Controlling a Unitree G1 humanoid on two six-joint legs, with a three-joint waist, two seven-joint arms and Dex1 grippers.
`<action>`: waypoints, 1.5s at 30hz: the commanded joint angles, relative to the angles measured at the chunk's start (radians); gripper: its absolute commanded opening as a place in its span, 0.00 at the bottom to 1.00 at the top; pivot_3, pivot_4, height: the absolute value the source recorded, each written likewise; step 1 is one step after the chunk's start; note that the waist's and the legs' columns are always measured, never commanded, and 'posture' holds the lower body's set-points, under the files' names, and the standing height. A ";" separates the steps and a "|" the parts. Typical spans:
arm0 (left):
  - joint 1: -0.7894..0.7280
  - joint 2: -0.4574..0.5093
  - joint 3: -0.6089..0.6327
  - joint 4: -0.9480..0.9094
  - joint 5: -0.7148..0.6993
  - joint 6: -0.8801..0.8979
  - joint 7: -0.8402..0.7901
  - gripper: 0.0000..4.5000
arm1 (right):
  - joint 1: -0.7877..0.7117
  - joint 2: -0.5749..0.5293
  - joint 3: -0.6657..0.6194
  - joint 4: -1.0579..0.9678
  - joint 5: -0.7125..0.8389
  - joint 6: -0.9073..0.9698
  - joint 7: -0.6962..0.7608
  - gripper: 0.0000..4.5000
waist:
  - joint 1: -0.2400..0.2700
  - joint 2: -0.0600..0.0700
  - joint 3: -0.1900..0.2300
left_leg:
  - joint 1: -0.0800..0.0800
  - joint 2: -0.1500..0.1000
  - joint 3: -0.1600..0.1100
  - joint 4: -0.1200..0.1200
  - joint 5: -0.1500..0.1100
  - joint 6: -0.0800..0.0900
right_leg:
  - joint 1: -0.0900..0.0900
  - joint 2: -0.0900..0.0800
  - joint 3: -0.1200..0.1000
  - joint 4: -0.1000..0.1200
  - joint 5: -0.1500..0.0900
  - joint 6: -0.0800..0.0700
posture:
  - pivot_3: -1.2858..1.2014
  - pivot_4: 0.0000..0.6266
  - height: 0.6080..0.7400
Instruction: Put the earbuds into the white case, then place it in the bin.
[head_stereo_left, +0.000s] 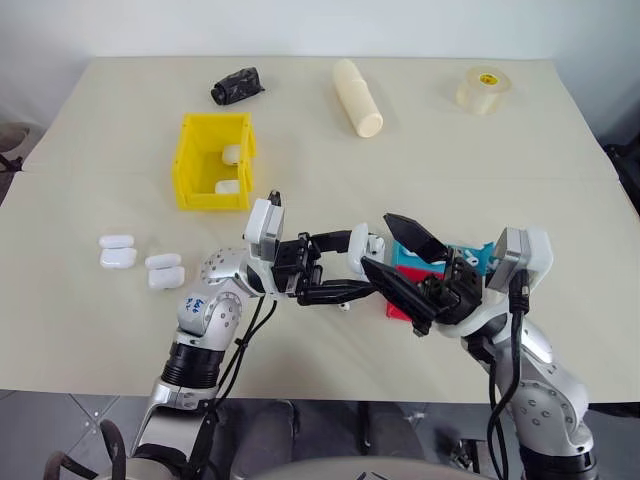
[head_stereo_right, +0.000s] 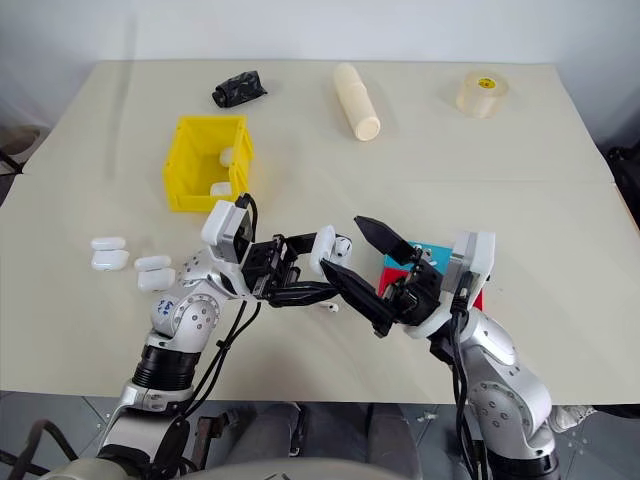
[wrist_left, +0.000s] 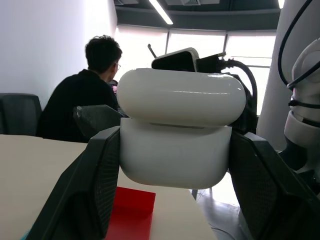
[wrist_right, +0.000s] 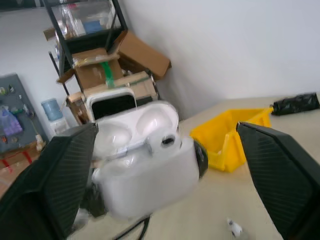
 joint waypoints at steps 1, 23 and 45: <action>0.007 0.023 0.014 0.014 0.026 -0.065 -0.024 0.63 | 0.080 -0.098 -0.162 -0.052 0.048 0.007 0.029 0.99 | 0.002 0.000 0.000 | 0.000 0.000 0.000 0.000 0.000 0.000 | 0.001 0.000 0.000 -0.001 0.000 0.000 | 0.52 0.24 1.00; 0.079 0.024 -0.018 0.035 0.125 -0.220 0.037 0.63 | 0.306 -0.360 -0.570 0.357 -0.294 -0.214 0.379 0.99 | -0.008 0.000 0.000 | 0.003 0.000 0.003 0.000 0.000 0.002 | 0.003 0.000 0.002 -0.001 0.000 0.001 | 0.52 0.24 1.00; 0.087 -0.006 -0.043 0.031 0.133 -0.241 0.082 0.63 | -0.784 -0.650 0.398 0.567 -0.617 0.535 0.351 0.99 | 0.001 0.001 0.000 | -0.004 0.000 0.001 0.000 0.000 0.001 | -0.002 -0.003 -0.001 -0.003 0.001 0.001 | 0.52 0.24 1.00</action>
